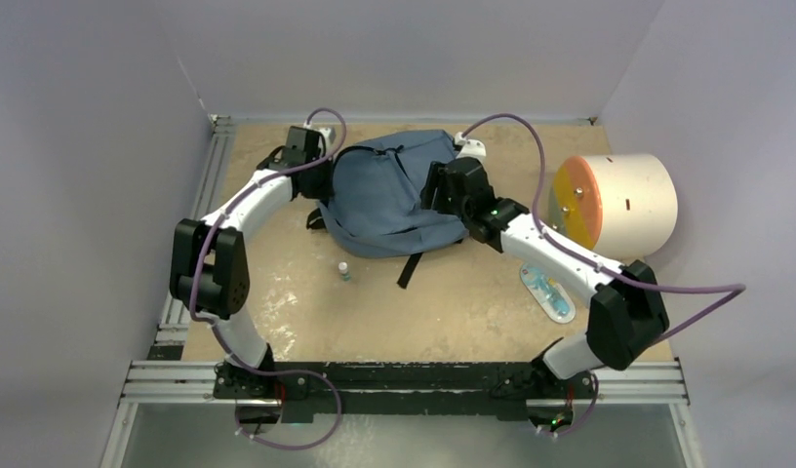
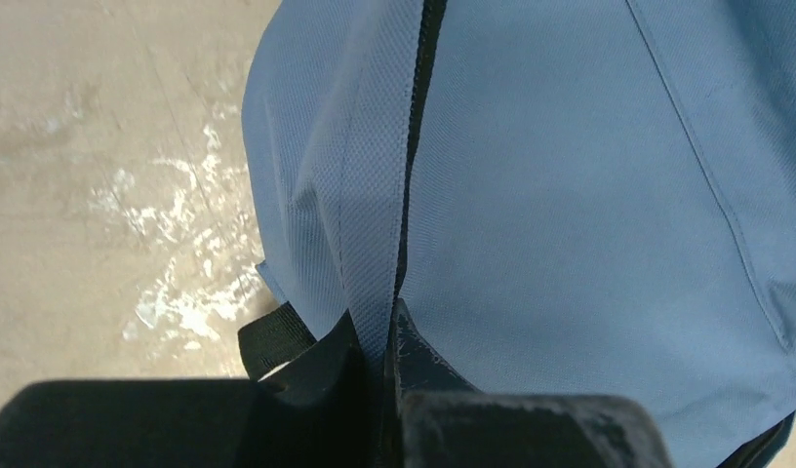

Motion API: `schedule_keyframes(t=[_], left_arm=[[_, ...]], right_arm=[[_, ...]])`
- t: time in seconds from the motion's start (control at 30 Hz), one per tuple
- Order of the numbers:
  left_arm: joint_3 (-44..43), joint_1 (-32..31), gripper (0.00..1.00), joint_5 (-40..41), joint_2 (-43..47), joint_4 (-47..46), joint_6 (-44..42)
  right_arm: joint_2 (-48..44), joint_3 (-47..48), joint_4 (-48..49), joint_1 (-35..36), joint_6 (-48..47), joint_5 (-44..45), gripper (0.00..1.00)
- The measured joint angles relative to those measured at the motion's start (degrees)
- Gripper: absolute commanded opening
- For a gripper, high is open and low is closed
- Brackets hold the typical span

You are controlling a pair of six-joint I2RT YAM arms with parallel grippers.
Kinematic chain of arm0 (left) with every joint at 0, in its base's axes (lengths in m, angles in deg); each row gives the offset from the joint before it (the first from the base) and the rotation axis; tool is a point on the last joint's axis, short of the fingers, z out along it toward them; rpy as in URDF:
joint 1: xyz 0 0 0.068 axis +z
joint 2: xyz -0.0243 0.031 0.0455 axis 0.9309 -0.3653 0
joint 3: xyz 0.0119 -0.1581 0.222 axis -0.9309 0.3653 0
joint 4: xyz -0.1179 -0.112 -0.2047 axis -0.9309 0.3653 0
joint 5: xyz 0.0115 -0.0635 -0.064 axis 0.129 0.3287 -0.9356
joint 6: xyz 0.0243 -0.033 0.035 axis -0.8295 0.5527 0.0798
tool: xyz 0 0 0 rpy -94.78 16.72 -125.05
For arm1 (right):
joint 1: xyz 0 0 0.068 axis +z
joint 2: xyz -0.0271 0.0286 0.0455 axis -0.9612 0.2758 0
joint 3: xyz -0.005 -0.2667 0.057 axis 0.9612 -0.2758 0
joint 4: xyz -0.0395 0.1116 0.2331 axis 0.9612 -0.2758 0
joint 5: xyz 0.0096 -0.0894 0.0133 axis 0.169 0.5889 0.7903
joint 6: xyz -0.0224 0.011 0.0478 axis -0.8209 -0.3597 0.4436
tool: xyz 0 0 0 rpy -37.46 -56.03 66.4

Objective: Pack the student bag
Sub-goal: Adjust the student bag at the center of the board.

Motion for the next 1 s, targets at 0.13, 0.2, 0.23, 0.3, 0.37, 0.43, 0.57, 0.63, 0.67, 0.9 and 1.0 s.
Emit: schedule_keyframes(t=[0.13, 0.2, 0.23, 0.3, 0.37, 0.43, 0.57, 0.63, 0.67, 0.9, 1.0], left_arm=[[-0.8, 0.2, 0.0, 0.3, -1.0, -2.1, -1.8], [0.8, 0.2, 0.0, 0.0, -1.0, -4.2, -2.5], [1.7, 0.2, 0.0, -0.2, -1.0, -5.1, -3.1], [2.9, 0.3, 0.0, -0.5, -0.9, -6.5, -3.5], [4.2, 0.3, 0.0, -0.7, -0.6, -8.3, -3.8], [5.7, 0.3, 0.0, -0.8, 0.0, -10.1, -4.2], [6.6, 0.3, 0.0, -1.1, 0.3, -11.5, -4.5], [6.7, 0.3, 0.0, -1.2, 0.3, -11.8, -4.5], [6.7, 0.3, 0.0, -1.2, 0.3, -11.8, -4.5], [6.7, 0.3, 0.0, -1.3, 0.3, -11.9, -4.7], [6.7, 0.3, 0.0, -1.3, 0.3, -11.9, -5.0]], right_arm=[[2.5, 3.1, -1.9, -0.2, -1.0, 0.2, 0.65], [4.7, 6.3, -3.1, -0.7, -1.8, 0.5, 0.65], [5.9, 8.0, -3.3, -1.0, -2.1, 0.6, 0.65], [9.3, 12.4, -4.1, -1.8, -3.1, 0.6, 0.66], [12.9, 16.4, -4.4, -2.6, -4.1, 0.6, 0.66], [16.7, 20.0, -4.9, -3.3, -4.9, 0.7, 0.68], [24.8, 26.6, -6.7, -4.1, -7.1, 1.0, 0.72], [28.0, 29.0, -8.1, -4.3, -8.2, 1.6, 0.73], [29.7, 30.2, -8.8, -4.3, -8.8, 2.2, 0.74], [34.8, 34.8, -11.5, -4.3, -13.2, 4.0, 0.79], [34.8, 35.0, -11.6, -4.3, -15.1, 3.9, 0.8]])
